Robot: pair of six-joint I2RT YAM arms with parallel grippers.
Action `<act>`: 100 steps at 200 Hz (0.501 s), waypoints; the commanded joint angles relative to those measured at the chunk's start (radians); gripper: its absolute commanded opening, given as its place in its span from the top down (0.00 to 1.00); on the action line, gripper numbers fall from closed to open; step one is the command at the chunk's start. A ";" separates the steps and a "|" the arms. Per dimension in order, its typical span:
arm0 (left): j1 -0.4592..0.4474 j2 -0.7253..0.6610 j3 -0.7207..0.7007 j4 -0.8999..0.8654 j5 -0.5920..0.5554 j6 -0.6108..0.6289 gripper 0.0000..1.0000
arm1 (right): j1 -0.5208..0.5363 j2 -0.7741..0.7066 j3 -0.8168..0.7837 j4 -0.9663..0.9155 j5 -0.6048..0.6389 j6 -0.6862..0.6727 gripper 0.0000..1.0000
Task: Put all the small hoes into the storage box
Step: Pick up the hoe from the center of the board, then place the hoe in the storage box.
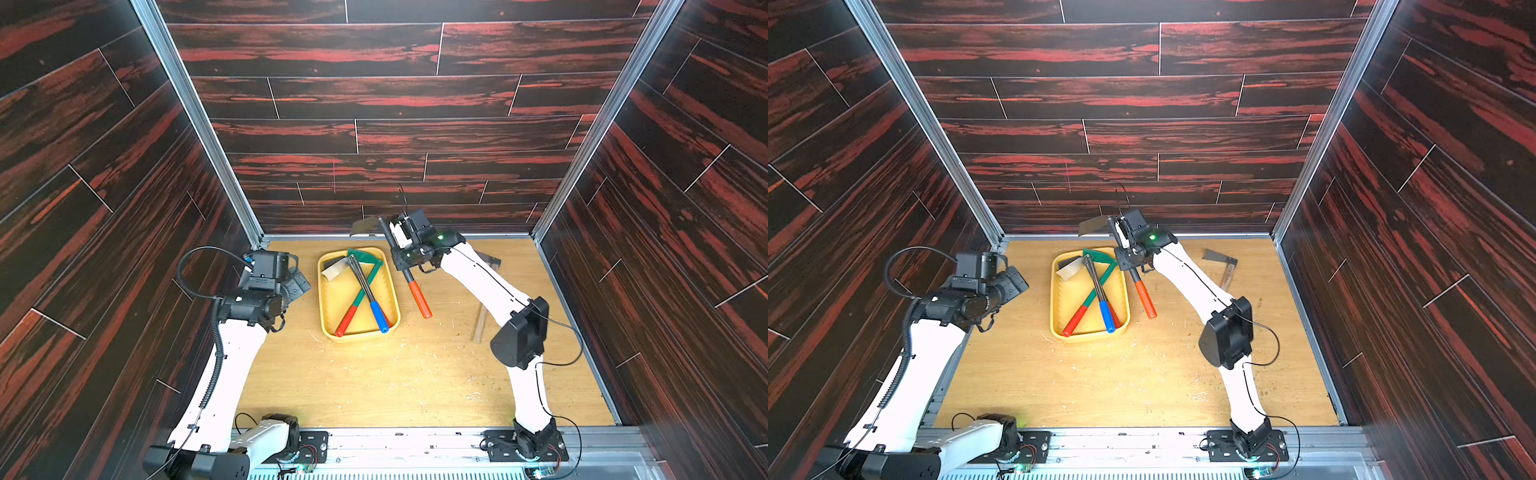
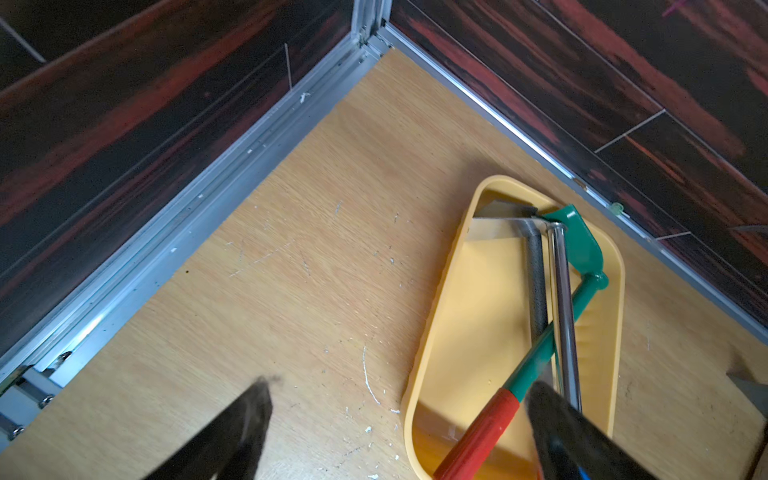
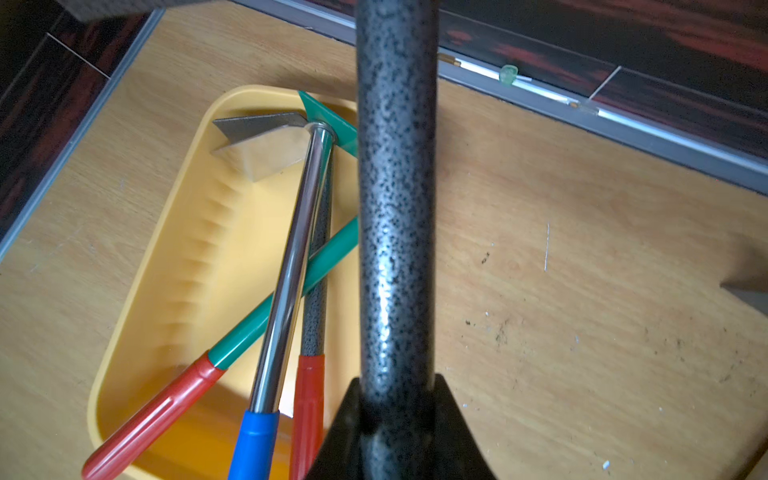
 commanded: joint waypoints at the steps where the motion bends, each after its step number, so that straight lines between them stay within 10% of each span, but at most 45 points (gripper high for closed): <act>1: 0.024 -0.035 0.029 -0.044 -0.009 -0.002 0.01 | 0.025 0.016 0.074 0.009 -0.018 -0.036 0.96; 100: 0.064 -0.071 0.038 -0.066 -0.016 -0.005 0.01 | 0.079 0.111 0.209 -0.079 -0.047 -0.074 0.96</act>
